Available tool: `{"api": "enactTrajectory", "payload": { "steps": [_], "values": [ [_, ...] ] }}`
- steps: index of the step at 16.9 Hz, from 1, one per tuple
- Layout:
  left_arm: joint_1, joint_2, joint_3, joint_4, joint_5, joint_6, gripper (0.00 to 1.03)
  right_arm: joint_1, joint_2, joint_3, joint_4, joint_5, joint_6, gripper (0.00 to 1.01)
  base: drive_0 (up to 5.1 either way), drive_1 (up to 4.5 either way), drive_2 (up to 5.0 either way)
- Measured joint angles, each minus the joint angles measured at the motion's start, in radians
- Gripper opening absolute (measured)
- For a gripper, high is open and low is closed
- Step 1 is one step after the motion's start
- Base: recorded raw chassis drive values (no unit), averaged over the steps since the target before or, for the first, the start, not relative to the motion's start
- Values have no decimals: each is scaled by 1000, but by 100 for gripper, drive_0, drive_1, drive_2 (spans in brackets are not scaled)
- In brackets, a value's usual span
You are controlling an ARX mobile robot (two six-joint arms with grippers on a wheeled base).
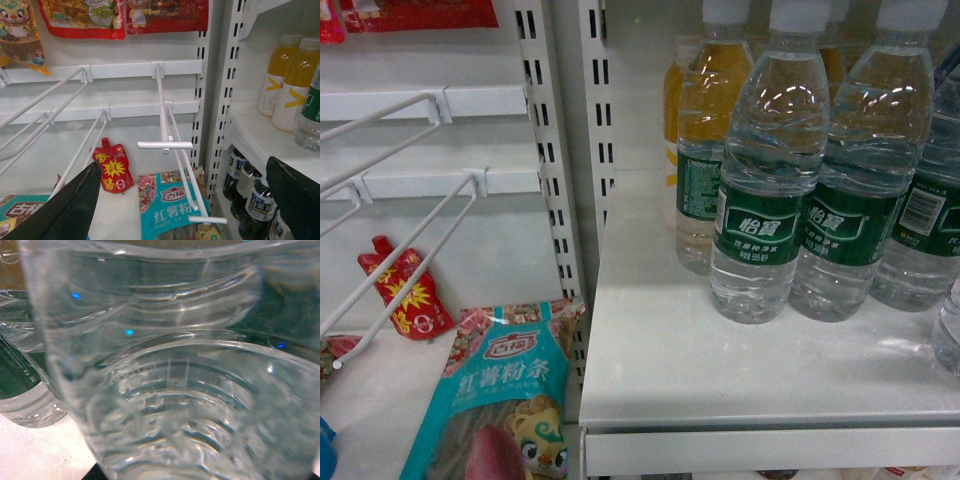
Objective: Move water from second to third shelf
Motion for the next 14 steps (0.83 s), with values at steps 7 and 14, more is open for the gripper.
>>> {"api": "enactTrajectory", "payload": {
  "steps": [7, 14],
  "values": [
    [0, 0, 0, 0, 0, 0, 98, 0, -3, -2, 34, -8, -15, 97, 0, 0, 0],
    [0, 0, 0, 0, 0, 0, 98, -2, -9, -2, 20, -32, -15, 98, 0, 0, 0]
  ]
}}
